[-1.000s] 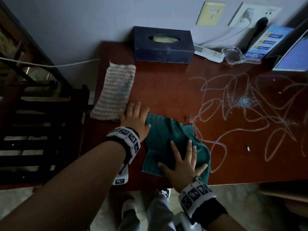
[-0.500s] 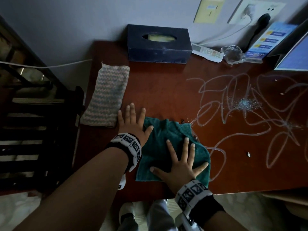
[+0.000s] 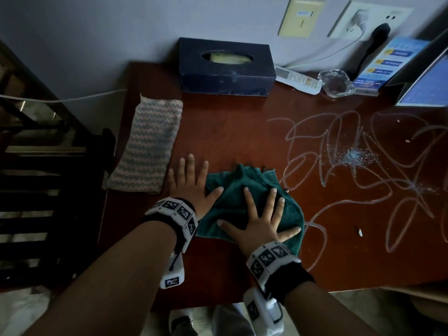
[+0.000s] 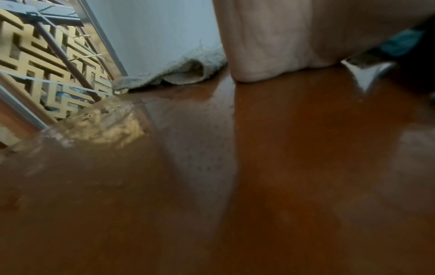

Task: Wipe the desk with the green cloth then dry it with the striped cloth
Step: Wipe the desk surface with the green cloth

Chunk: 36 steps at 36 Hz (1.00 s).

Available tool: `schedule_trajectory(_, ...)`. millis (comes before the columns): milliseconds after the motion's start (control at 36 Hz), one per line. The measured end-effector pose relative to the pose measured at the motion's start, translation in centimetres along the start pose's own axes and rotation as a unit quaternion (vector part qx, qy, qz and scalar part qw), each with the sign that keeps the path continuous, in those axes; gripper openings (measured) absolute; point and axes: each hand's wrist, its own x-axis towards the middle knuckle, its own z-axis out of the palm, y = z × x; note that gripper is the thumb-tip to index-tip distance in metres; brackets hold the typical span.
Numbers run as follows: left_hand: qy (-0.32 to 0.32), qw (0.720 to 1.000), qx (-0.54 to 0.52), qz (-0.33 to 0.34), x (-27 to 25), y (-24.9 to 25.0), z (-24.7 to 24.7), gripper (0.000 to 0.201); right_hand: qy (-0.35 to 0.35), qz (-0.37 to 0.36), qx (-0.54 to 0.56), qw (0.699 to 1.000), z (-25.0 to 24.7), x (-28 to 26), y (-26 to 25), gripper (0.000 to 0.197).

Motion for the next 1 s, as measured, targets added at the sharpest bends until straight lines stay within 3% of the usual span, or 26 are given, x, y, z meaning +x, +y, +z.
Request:
schedule_trajectory(361, -0.002, 1.0, -0.021, 0.003, 0.2, -0.2, 0.1, 0.069, 0.052, 0.081, 0.071, 0.993, -2.5, 4.2, -1.3, 0.094)
schedule_trajectory(583, 0.004, 1.0, -0.003, 0.004, -0.1, -0.1, 0.0, 0.063, 0.018, 0.067, 0.096, 0.993, -4.3, 4.0, -0.8, 0.082)
schedule_trajectory(667, -0.005, 1.0, -0.009, 0.0, 0.0, 0.0, -0.1, 0.062, 0.081, 0.004, -0.006, 0.997, -5.5, 3.2, 0.1, 0.07)
schedule_trajectory(750, -0.026, 1.0, -0.013, -0.004, 0.1, 0.1, -0.4, 0.064, 0.168, -0.163, -0.069, 0.97, -5.6, 2.9, 0.5, 0.051)
schedule_trajectory(805, -0.037, 0.999, -0.015, -0.006, 0.3, 0.2, -0.7, 0.064, 0.156, -0.289, -0.092, 0.94, -5.1, 3.9, 0.5, 0.053)
schedule_trajectory(861, -0.044, 0.999, -0.018, -0.008, 0.3, 0.2, -0.8, 0.065, 0.118, -0.366, -0.126, 0.914, -4.7, 5.7, 0.6, 0.062)
schedule_trajectory(1000, -0.054, 0.998, -0.017, -0.005, 0.2, 0.1, -0.9, 0.065, 0.052, -0.399, -0.227, 0.887, -6.3, 9.2, 1.1, 0.082)
